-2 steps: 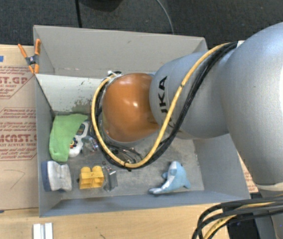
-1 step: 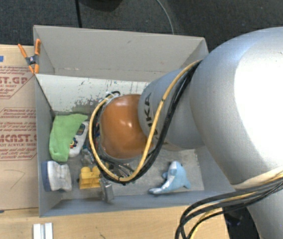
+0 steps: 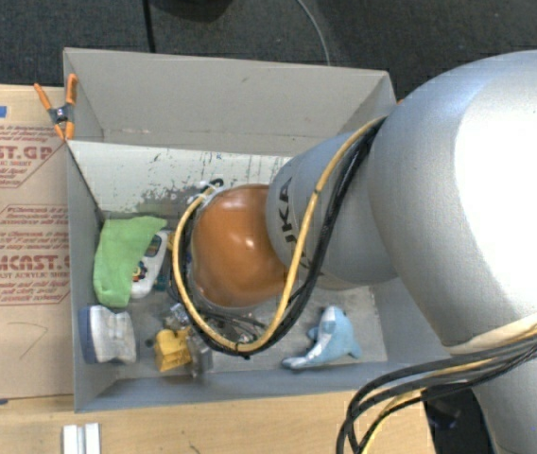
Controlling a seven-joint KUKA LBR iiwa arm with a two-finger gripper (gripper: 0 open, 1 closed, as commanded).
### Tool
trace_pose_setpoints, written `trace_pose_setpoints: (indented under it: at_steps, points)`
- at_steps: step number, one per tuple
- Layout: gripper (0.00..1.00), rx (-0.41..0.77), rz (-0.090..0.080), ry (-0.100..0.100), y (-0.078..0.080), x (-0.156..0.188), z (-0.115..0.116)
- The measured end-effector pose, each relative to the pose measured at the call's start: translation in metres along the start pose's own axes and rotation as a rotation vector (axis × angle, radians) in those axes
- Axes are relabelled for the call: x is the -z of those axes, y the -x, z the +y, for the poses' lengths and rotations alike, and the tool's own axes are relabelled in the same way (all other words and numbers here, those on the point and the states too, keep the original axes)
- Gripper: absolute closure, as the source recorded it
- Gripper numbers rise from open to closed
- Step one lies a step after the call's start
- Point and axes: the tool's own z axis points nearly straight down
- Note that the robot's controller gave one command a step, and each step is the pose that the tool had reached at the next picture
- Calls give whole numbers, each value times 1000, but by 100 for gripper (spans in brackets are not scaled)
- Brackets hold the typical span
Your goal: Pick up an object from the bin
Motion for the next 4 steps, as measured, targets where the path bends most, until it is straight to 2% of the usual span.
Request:
trace_pose_setpoints:
  at_steps: [2, 3, 4]
  points:
    - [100, 0, 0, 0, 0, 1, 0]
    - [100, 0, 8, 1, -2, 9, 1]
    - [100, 0, 5, 1, -2, 24, 1]
